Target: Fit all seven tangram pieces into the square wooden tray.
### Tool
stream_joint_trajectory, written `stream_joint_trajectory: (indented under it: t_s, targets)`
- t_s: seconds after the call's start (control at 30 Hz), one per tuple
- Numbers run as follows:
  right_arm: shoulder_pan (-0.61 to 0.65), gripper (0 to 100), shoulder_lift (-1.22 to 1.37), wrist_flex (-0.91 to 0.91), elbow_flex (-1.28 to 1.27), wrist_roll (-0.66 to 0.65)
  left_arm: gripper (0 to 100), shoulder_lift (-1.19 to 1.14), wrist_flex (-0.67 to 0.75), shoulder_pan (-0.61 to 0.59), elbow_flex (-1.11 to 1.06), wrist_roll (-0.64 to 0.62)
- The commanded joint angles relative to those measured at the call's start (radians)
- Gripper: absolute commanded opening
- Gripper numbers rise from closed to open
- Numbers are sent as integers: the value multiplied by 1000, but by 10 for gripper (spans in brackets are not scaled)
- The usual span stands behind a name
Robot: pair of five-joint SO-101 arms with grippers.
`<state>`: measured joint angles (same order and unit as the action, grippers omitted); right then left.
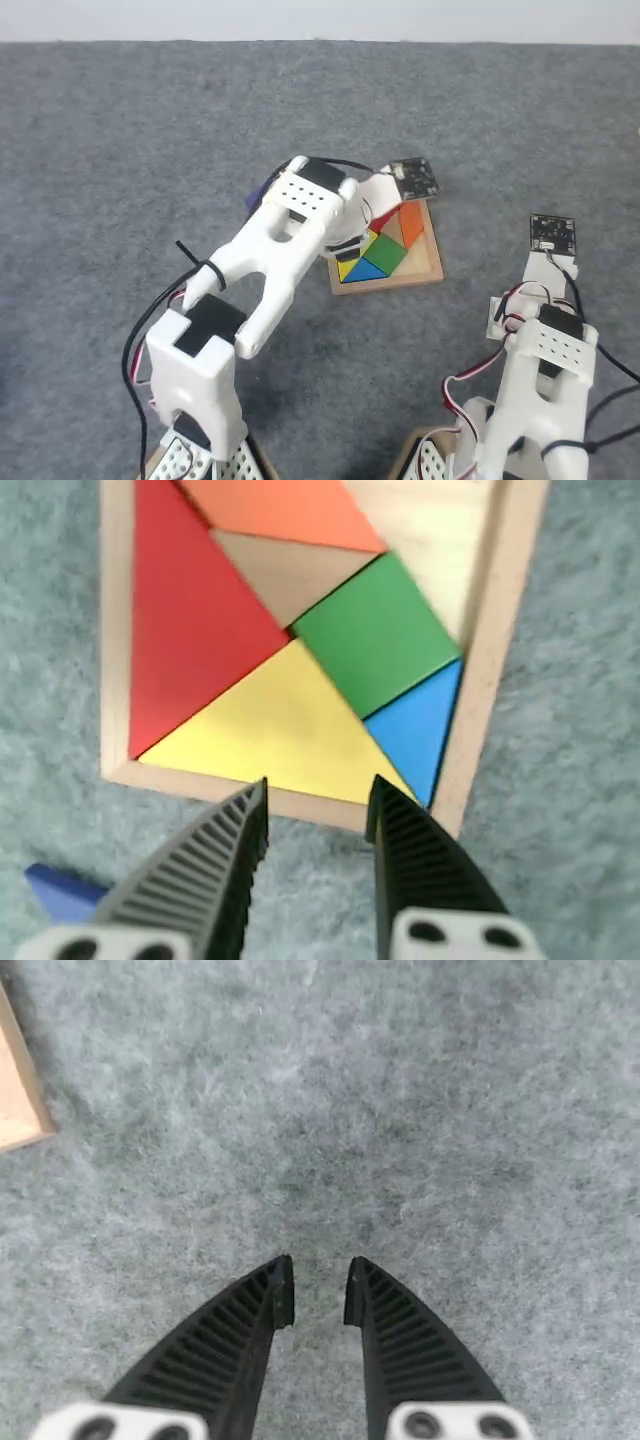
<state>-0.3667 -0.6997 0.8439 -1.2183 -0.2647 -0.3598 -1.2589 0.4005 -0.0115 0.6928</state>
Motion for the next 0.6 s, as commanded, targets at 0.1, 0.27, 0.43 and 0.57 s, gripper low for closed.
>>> stream_joint_trajectory:
  t_s: [0.1,0.27,0.43,0.57]
  targets:
    - [-2,91,-31,-10,23,-3,156,74,107,35,-87,-26]
    - [-2,91,-31,-10,23,-3,156,74,166,40,-156,-54]
    - [-2,91,-31,-10,23,-3,156,74,147,-28,-200,-49]
    - [-2,91,-31,-10,25,-3,156,75,87,-80,-209,-3]
